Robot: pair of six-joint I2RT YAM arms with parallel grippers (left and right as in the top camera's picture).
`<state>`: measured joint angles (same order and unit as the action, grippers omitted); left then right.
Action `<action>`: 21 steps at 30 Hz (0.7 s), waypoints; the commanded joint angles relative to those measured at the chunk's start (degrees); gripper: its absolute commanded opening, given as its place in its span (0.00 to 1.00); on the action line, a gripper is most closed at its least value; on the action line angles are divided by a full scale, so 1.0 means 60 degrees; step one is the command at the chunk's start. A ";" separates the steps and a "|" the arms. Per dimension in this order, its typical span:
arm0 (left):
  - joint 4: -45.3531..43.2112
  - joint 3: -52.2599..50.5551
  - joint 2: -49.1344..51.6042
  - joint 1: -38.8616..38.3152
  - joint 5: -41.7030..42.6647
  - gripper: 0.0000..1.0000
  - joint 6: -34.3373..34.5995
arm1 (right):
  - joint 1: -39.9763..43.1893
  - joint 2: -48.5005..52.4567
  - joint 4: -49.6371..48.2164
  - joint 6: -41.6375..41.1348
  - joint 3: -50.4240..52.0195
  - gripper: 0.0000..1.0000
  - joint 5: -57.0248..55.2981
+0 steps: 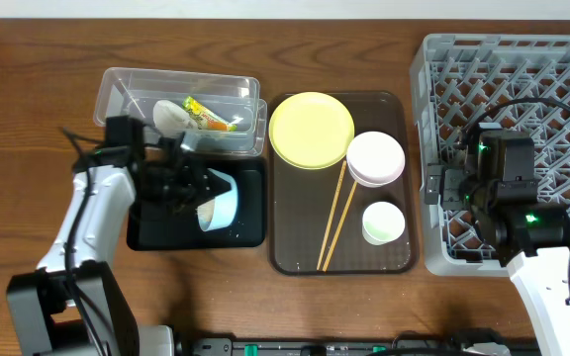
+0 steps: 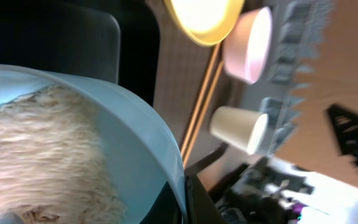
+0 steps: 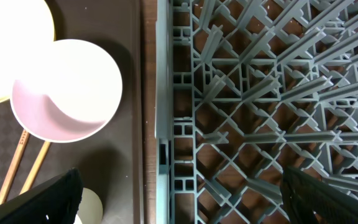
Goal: Sort waste into correct bins and load items into the dishwasher rack
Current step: 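Tip the blue bowl over the black tray, shaking out the rice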
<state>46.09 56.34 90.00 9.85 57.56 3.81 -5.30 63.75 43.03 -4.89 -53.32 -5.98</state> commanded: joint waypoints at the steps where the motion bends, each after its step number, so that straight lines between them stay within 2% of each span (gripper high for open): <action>1: -0.0087 -0.0178 0.0379 0.0535 0.1621 0.06 -0.0346 | 0.0106 -0.0015 0.0015 0.0113 -0.0168 0.99 0.0040; 11: -0.0084 -0.0178 0.1657 0.1002 0.3136 0.06 -0.0229 | 0.0106 -0.0015 0.0015 0.0117 -0.0168 0.99 0.0040; 17: -0.0124 -0.0175 0.2025 0.1002 0.4532 0.06 0.1042 | 0.0106 -0.0015 0.0018 0.0113 -0.0168 0.99 0.0040; 21: -0.0138 -0.0175 0.2025 0.1002 0.4881 0.06 0.1993 | 0.0106 -0.0015 0.0015 0.0113 -0.0168 0.99 0.0040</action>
<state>45.15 55.68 101.80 15.62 81.58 10.48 -5.30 63.75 43.03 -4.89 -53.32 -5.98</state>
